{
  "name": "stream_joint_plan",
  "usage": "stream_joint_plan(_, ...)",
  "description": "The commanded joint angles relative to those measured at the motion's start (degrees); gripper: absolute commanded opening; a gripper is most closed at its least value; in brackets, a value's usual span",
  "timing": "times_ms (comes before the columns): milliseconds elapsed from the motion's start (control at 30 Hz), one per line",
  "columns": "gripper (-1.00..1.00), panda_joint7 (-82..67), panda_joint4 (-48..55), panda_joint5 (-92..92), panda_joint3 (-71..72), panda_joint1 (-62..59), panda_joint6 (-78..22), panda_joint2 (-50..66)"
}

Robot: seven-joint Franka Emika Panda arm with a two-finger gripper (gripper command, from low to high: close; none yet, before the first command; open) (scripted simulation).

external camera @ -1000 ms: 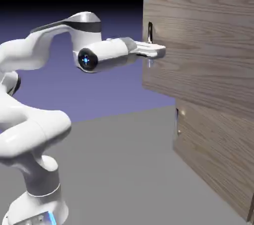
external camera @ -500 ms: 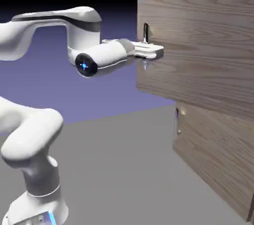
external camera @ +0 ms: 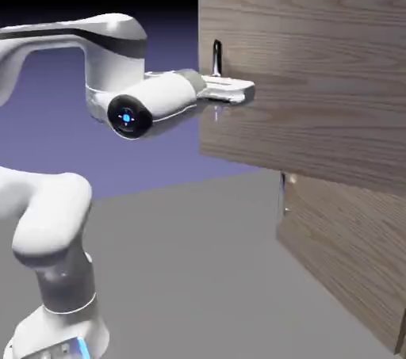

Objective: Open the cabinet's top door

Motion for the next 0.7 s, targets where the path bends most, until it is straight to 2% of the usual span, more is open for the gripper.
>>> stream_joint_plan(0,-1.00,0.1,0.3,-2.1,-2.1,-0.1,-2.1,0.2)
stream_joint_plan(333,-1.00,-1.4,9.5,-20.6,-22.8,2.5,-22.5,8.0)
stream_joint_plan(667,-1.00,-4.4,27.3,-32.3,-43.6,16.0,-42.5,20.1)
